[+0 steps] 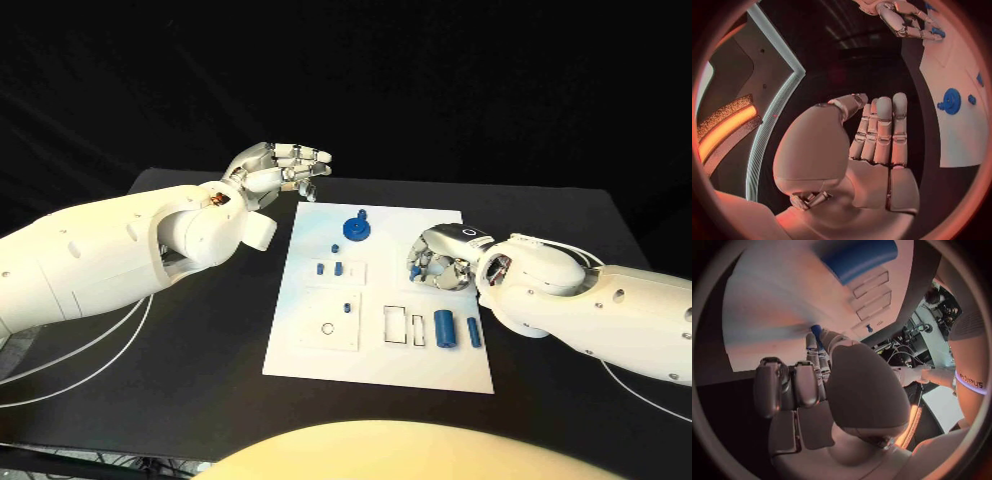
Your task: Assemble the parts on the task board
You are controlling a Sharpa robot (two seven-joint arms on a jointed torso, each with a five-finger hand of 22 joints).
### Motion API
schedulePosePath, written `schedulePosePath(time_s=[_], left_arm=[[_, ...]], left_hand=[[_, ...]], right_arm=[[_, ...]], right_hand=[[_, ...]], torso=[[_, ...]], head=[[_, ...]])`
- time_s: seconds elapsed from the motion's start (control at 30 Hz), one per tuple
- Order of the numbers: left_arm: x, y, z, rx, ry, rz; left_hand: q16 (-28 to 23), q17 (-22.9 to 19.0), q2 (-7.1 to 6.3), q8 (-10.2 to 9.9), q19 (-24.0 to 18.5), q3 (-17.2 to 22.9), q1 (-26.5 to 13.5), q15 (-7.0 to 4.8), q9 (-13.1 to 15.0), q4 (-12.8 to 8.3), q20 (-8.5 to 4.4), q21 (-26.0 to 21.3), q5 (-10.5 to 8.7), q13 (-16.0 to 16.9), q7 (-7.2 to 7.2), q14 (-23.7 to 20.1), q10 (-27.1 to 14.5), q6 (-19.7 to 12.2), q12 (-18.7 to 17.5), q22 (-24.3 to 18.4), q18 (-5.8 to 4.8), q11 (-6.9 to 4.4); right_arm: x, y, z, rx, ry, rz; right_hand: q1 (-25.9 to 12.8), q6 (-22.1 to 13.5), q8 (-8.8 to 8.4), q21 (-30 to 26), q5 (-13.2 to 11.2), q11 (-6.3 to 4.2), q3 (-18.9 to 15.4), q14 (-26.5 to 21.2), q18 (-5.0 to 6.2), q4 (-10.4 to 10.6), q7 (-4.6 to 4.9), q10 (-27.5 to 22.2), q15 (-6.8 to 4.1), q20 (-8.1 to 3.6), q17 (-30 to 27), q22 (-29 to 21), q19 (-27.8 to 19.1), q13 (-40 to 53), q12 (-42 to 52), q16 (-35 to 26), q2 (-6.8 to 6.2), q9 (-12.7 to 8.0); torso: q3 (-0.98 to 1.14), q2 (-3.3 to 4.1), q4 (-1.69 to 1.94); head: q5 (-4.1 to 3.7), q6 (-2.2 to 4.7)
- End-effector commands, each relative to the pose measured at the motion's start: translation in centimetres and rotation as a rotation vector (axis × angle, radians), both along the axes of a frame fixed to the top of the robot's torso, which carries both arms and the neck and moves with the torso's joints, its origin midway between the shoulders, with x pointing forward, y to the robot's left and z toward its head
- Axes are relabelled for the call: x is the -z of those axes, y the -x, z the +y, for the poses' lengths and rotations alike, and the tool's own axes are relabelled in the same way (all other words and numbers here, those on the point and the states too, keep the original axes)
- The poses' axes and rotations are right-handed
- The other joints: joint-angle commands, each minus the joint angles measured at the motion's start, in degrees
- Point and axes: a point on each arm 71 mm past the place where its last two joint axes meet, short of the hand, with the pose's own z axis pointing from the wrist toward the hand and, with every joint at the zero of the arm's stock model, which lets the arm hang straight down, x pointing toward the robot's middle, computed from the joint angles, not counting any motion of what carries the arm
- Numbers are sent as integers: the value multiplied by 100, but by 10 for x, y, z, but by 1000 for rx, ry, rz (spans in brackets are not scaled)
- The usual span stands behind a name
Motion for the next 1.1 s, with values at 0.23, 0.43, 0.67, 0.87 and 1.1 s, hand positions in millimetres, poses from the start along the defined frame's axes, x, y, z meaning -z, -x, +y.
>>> schedulePosePath(time_s=[0.23, 0.43, 0.67, 0.87, 1.1], left_arm=[[-1, 0, -1, 12, 8, 0], [0, -1, -1, 9, 7, 1], [0, -2, 1, 3, 4, 1], [1, -3, 0, 4, 4, 2], [1, -3, -2, 10, 6, 4]], left_hand=[[-37, -6, 46, -9, -1, -27, -15, 14, 6, 14, 7, -22, 11, 5, 16, -19, -31, -19, 36, -7, 91, 3], [-37, -8, 53, -9, 1, -28, -20, 15, 6, 20, 8, -27, 12, 5, 16, -19, -34, -19, 40, -10, 91, 3], [-37, -8, 53, -9, 1, -28, -20, 15, 6, 20, 8, -27, 12, 5, 16, -19, -34, -19, 40, -10, 91, 3], [-37, -8, 53, -9, 1, -28, -20, 15, 6, 20, 8, -27, 12, 5, 16, -19, -34, -19, 40, -10, 91, 3], [-37, -8, 53, -9, 1, -28, -20, 15, 6, 20, 8, -27, 12, 5, 16, -19, -34, -19, 40, -10, 91, 3]], right_arm=[[-6, -1, -4, 48, -96, -40], [-10, 0, -10, 96, -160, -8], [-24, 6, -13, 116, -223, 30], [-37, 18, 1, 67, -260, 34], [-38, 36, 42, -64, -273, 16]], right_hand=[[-187, 156, 153, 74, -145, -61, 436, 95, -110, -220, -53, 187, -98, -100, -29, 1167, 306, 49, 33, 18, 93, 128], [-237, 166, 185, 69, -111, -70, 512, 97, -109, -293, -58, 215, -104, -109, -26, 1168, 305, 64, 26, 21, 92, 163], [-278, 161, 196, 58, -115, -68, 537, 94, -107, -317, -56, 219, -105, -111, -40, 1167, 303, 69, 17, 16, 83, 179], [-306, 156, 201, 58, -119, -68, 549, 95, -108, -332, -56, 219, -104, -111, -38, 1167, 303, 71, 11, 17, 72, 188], [-308, 156, 202, 52, -118, -69, 552, 93, -106, -336, -56, 219, -104, -111, -48, 1166, 302, 72, 10, 13, 71, 189]], torso=[[0, 0, -1], [0, -5, -3], [-3, -11, -10], [-2, -11, -9], [-3, -6, -1]], head=[[-4, 17], [-12, 29], [-10, 42], [11, 57], [58, 43]])
